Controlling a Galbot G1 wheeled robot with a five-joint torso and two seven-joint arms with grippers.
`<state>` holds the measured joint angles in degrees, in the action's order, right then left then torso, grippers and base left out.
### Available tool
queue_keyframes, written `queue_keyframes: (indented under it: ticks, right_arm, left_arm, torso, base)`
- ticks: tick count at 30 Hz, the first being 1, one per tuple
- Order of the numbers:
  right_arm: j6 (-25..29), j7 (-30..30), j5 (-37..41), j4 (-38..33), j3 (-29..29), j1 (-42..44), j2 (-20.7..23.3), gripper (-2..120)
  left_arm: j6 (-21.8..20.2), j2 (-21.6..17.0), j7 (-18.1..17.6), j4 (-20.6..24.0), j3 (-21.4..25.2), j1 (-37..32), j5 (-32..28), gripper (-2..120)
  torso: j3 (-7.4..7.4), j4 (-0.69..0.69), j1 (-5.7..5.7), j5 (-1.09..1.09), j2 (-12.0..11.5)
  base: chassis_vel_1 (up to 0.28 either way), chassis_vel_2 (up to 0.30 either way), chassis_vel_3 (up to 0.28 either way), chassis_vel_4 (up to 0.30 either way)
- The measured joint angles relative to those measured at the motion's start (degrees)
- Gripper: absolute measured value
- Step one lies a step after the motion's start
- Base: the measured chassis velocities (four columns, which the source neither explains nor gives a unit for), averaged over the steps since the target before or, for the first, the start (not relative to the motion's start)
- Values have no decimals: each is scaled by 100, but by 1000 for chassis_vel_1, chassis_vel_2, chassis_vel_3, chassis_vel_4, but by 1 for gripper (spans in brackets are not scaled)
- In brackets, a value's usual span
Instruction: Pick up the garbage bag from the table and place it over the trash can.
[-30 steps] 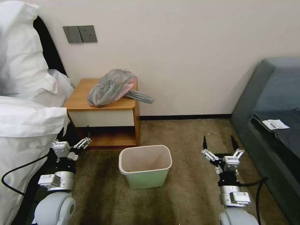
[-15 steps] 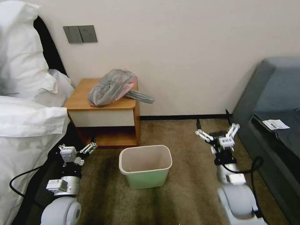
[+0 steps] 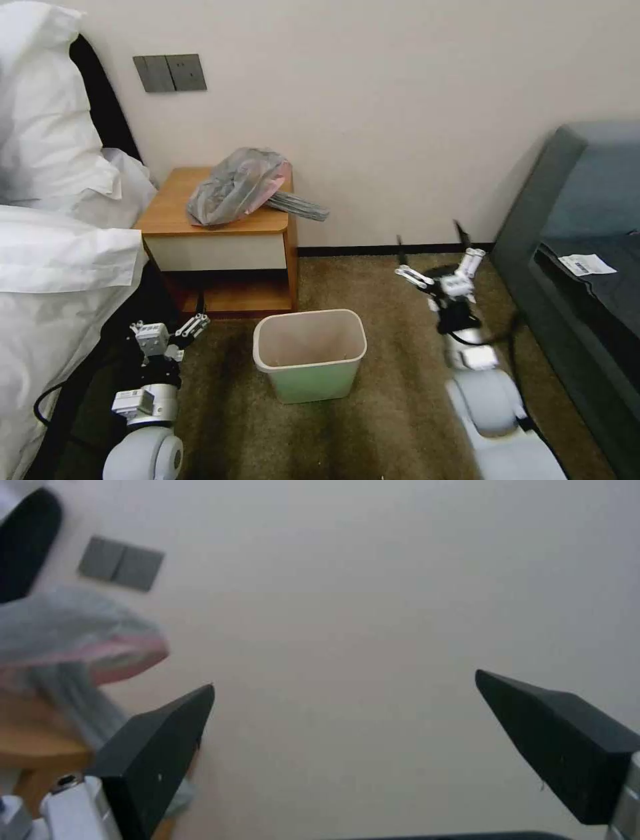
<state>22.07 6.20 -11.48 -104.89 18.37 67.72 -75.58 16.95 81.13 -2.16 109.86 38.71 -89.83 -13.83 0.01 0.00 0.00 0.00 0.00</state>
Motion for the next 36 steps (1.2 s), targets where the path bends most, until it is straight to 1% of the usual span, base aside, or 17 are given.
queue_keyframes:
  ticks: [3,5,8,9,13,14,18,20,21,22,25,26,27,30,32,33,36]
  right_arm:
    - [-245,155,-80,420,-522,-567,149,100]
    - [-299,187,-98,511,-637,-694,181,100]
    - [-566,352,-183,967,-1201,-1308,347,100]
    - [-566,352,-183,967,-1201,-1308,347,100]
    - [-880,549,-286,1511,-1876,-2049,544,100]
    - [-880,549,-286,1511,-1876,-2049,544,100]
    - [-1109,675,-356,1896,-2361,-2619,686,100]
    - [-1183,638,-348,1870,-2364,-2676,712,100]
    - [-1456,465,-289,1779,-2355,-2720,821,100]
    - [-1456,465,-289,1779,-2355,-2720,821,100]
    - [-1985,142,-167,1564,-2295,-2857,1018,100]
    - [-1985,142,-167,1564,-2295,-2857,1018,100]
    - [-2239,-13,-112,1468,-2279,-2920,1121,100]
    - [-2358,-65,-75,1400,-2280,-2945,1182,100]
    - [-2703,-245,78,1088,-2130,-2836,1347,100]
    - [-2703,-245,78,1088,-2130,-2836,1347,100]
    - [-3358,-590,380,473,-1814,-2558,1656,100]
  left_arm:
    - [21,57,6,-85,-4,37,26,100]
    - [23,60,7,-99,-6,41,30,100]
    - [45,58,20,-168,-28,62,54,100]
    - [45,58,20,-168,-28,62,54,100]
    - [53,46,24,-165,-35,53,74,100]
    - [53,46,24,-165,-35,53,74,100]
    - [114,16,25,-144,36,-2,76,100]
    - [154,14,25,-146,70,-29,75,100]
    - [182,14,25,-188,88,-37,70,100]
    - [182,14,25,-188,88,-37,70,100]
    - [203,-7,22,-258,80,-27,52,100]
    - [203,-7,22,-258,80,-27,52,100]
    - [203,-16,21,-268,42,-28,53,100]
    - [192,-19,20,-260,-14,-27,87,100]
    - [146,-7,17,-208,-39,-14,124,100]
    - [146,-7,17,-208,-39,-14,124,100]
    - [103,23,28,-160,-24,-39,167,100]
  torso:
    - [0,0,0,0,0]
    - [0,0,0,0,0]
    - [0,0,0,0,0]
    - [0,0,0,0,0]
    - [0,0,0,-1,0]
    - [0,0,0,-1,0]
    - [0,2,0,-1,0]
    - [-1,2,0,0,0]
    - [0,0,0,1,0]
    - [0,0,0,1,0]
    - [0,-1,1,0,0]
    - [0,-1,1,0,0]
    - [0,-1,0,-1,0]
    - [0,0,0,1,0]
    - [0,1,0,0,0]
    - [0,1,0,0,0]
    - [-1,-3,0,1,0]
  base:
    - [0,0,0,0]
    - [0,0,0,0]
    - [0,0,0,0]
    - [0,0,0,0]
    - [0,0,0,0]
    - [0,0,0,0]
    - [0,0,0,0]
    - [0,0,0,0]
    - [0,0,0,0]
    - [0,0,0,0]
    - [0,0,0,0]
    - [0,0,0,0]
    - [0,0,0,0]
    - [0,0,0,0]
    - [0,0,0,0]
    - [0,0,0,0]
    - [0,0,0,0]
